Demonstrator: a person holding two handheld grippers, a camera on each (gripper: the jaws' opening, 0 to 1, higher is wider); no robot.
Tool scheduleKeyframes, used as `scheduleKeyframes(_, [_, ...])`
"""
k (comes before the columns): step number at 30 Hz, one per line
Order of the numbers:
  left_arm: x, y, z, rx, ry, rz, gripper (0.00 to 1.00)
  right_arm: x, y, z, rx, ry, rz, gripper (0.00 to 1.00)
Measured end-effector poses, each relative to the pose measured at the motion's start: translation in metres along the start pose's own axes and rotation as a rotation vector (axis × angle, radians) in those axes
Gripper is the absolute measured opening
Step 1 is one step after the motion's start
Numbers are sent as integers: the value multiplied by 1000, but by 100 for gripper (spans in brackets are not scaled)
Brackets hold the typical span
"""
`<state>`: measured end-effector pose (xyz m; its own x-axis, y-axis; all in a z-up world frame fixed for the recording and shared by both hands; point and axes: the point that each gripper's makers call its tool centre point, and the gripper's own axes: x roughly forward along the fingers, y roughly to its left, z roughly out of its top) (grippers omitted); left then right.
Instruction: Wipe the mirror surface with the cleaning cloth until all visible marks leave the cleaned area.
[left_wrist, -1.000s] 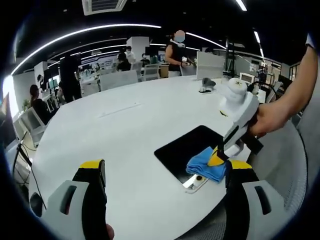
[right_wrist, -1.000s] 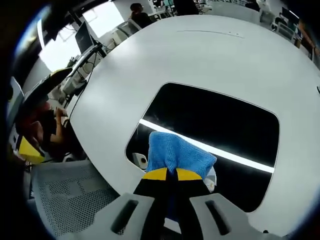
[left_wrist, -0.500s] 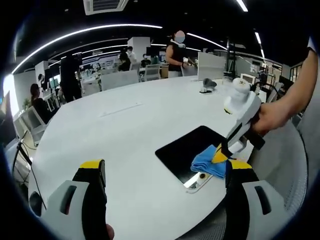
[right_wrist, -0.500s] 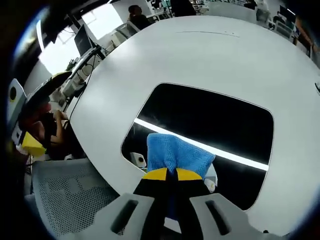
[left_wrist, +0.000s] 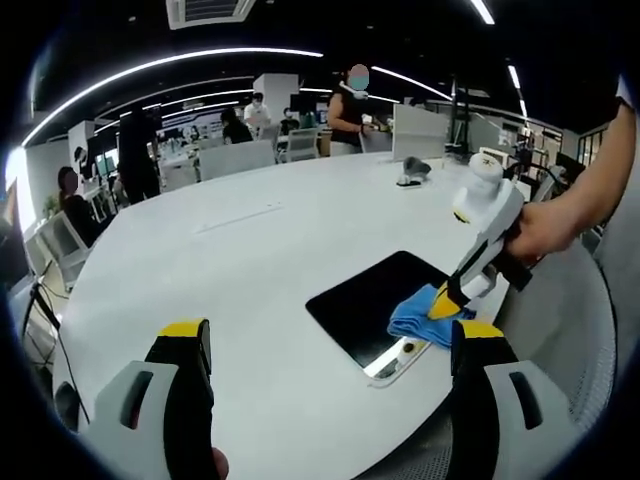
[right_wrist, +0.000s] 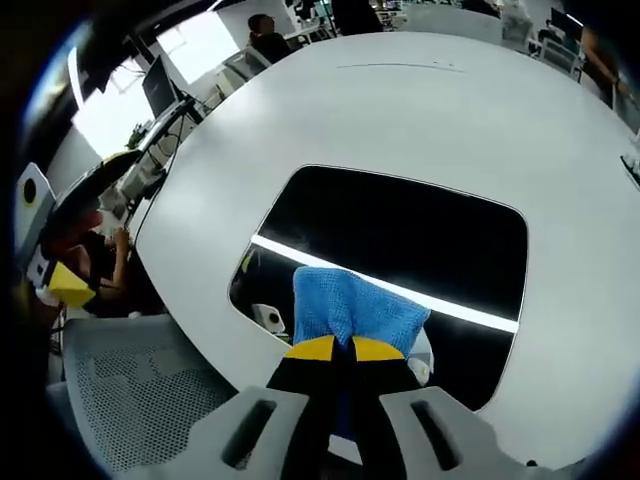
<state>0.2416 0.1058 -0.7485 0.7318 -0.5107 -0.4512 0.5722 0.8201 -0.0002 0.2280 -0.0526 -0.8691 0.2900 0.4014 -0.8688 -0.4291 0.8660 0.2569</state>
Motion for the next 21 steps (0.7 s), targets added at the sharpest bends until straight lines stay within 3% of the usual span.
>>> scheduleKeyframes(21, [4, 0, -1, -11, 4, -3, 99, 1, -4, 5, 9, 0, -12, 0])
